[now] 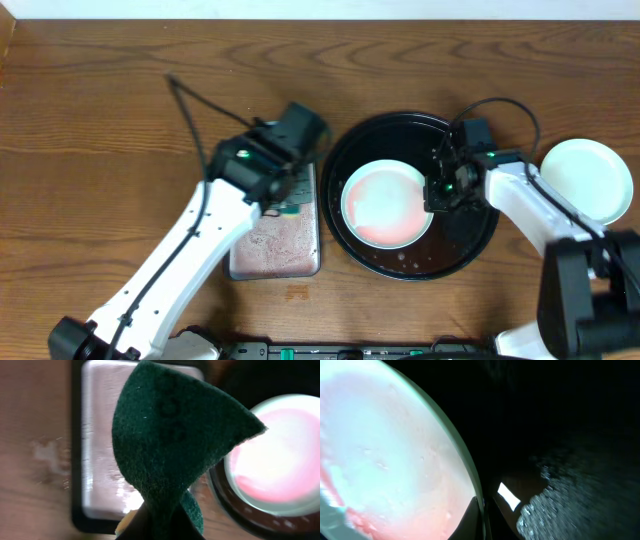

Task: Clean dirty plates on tray and stack at the side
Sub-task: 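Return the sponge to the soapy tray with the left gripper, then tilt and lift the last green plate off the black tray with right gripper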

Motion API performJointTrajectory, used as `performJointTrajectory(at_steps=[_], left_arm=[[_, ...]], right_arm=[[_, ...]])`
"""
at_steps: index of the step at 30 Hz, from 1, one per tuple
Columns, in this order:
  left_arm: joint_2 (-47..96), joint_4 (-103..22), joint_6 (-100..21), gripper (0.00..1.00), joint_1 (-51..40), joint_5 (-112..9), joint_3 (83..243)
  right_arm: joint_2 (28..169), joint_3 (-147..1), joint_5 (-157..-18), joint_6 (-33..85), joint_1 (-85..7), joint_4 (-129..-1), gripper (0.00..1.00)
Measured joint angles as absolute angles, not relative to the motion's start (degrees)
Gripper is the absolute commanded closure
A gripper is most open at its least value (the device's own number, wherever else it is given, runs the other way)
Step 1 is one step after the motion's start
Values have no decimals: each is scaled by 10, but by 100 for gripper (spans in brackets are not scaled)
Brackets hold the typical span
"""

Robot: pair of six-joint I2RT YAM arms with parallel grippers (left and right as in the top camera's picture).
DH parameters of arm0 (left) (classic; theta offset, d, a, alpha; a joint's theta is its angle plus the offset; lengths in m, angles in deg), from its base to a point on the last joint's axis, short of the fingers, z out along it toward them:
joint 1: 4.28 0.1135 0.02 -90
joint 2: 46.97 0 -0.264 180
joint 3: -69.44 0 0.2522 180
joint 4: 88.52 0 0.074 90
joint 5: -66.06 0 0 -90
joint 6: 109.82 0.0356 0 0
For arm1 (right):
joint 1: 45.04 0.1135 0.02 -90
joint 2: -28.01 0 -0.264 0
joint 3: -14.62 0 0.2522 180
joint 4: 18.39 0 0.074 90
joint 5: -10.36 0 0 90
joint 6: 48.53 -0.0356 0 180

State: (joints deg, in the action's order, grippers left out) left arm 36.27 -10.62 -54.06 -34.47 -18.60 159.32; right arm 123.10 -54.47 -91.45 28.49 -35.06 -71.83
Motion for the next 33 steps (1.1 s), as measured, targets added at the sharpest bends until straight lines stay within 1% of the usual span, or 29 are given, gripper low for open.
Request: performJointTrajectory(at_steps=[5,6,7,10,14,19,24,27,28,30,33], left_arm=[[365,-190,-536,92,-317,-187,1466],[368,-201,-534,89,-316,-189,1446],[370,-214,-531,83,-316,-192,1424],[371,-224,-523,57,-316,-194,1395],[365,-231,-515,46,-315,-200,1394],[313,-228,-509,37,-315,-214,1394],[210,-209,-508,30,-314,-221,1394],[146,-199,-509,28,-314,-222,1394],[127,-195,-508,24,-314,-223,1394],[99,-189,-507,19,-314,-223,1394],[68,-183,-509,18,-314,-223,1394]], right_arm=[[1152,-545,-862,290,-345,-750,99],[1142,-545,-850,290,-342,-757,99],[1130,-545,-830,290,-335,-767,99],[1103,-545,-774,290,-306,-789,99],[1067,-545,-701,290,-262,-796,99],[1005,-545,-600,290,-188,-799,99],[958,-545,-508,291,-122,-818,99],[945,-545,-450,291,-89,-835,99],[943,-545,-430,291,-78,-839,99],[942,-545,-398,291,-58,-842,99],[942,-545,-357,291,-24,-844,99]])
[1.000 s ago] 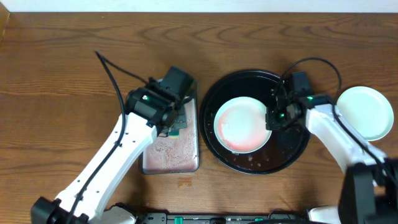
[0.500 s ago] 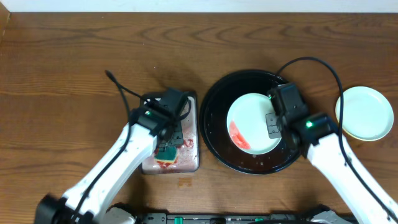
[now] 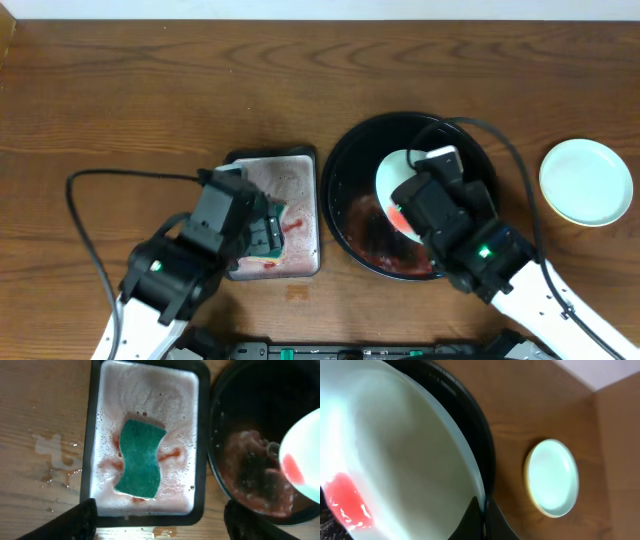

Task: Clean dirty plates on tray and stack at the side
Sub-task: 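Tilt and lift the last green plate off the black tray with right gripper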

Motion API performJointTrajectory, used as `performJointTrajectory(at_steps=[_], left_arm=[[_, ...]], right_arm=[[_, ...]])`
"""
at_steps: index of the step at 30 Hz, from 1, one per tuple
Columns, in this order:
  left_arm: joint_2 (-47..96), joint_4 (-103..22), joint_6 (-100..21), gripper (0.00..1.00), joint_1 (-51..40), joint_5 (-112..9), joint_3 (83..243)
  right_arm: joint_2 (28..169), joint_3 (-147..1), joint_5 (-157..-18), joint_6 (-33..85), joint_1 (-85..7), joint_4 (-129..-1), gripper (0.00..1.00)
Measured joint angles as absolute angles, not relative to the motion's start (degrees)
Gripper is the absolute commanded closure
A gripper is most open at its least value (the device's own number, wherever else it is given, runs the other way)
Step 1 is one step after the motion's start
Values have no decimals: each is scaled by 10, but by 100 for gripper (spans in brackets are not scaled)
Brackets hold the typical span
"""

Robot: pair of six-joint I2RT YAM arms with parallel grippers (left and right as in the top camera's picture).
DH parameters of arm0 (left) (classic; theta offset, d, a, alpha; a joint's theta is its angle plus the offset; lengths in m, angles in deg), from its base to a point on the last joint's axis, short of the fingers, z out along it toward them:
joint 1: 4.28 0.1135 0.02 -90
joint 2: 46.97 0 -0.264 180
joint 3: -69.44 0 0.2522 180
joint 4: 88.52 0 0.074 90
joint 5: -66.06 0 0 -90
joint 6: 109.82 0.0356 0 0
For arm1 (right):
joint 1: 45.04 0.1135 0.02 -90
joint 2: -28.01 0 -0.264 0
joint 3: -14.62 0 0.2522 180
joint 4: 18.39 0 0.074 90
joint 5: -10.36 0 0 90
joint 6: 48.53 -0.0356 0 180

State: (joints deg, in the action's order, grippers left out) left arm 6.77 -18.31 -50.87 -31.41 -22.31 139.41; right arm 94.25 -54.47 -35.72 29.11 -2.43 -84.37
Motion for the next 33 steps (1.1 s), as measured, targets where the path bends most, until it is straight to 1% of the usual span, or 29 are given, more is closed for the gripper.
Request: performJointTrajectory(at_steps=[9,18,33], left_arm=[[55,-183,-509,17,-314,-223,1394],[62,-182,-509,17,-314,-223,1394],[62,-182,-509,17,-314,-223,1394]], right_arm=[[942,-545,-233,291,63,-851,99],[942,-545,-158,298,130,-862,99],[942,-545,-80,325,183,-873,99]])
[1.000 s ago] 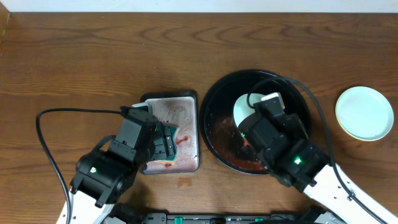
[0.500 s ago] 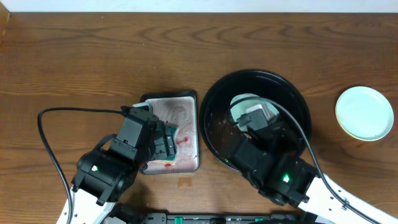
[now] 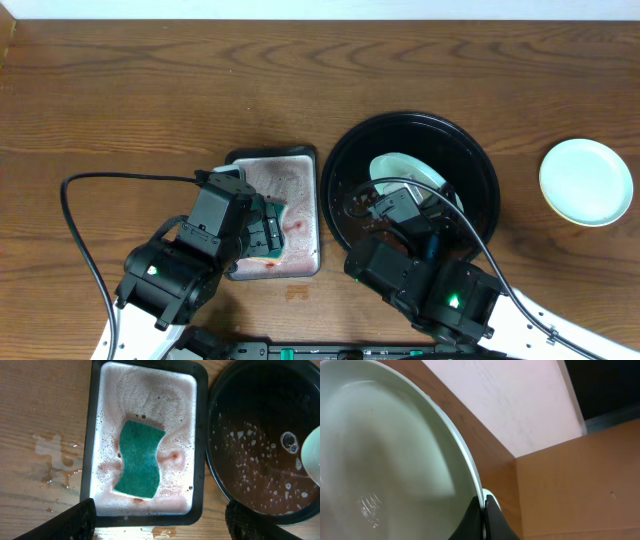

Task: Clean dirty plates on tray and stack at the side
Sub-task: 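Tilt and lift the last green plate off the black tray with right gripper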

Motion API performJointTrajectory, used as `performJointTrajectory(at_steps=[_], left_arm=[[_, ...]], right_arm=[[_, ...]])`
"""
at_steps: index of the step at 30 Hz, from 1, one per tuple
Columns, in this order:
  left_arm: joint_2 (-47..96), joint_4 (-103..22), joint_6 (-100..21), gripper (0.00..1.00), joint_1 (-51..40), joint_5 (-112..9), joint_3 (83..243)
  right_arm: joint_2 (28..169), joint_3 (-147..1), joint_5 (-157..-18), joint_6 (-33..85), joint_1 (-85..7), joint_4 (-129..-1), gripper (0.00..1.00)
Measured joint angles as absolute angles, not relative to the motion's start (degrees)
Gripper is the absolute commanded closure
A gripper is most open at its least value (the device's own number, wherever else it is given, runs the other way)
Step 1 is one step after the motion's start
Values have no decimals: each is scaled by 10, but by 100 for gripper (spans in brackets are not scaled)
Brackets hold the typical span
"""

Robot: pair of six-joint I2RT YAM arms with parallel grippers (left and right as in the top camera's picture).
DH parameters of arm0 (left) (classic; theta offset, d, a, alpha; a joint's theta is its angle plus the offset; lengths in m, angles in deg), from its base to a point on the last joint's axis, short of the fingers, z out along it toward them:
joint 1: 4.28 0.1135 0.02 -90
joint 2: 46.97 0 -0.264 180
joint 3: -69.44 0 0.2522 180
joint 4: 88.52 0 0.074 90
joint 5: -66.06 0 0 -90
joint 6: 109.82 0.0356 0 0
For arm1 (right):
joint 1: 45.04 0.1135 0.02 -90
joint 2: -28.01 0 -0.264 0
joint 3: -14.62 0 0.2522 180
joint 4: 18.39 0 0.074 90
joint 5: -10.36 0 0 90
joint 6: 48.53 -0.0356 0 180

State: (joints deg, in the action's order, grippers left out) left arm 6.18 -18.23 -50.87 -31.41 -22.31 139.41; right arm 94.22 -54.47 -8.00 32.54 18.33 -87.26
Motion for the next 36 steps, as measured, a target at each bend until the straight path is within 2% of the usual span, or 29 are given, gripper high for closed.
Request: performJointTrajectory(at_steps=[36], left_arm=[[62,-182,-509,17,-314,-223,1394]], right_arm=[[942,-545,-31,332,202,-872,99]])
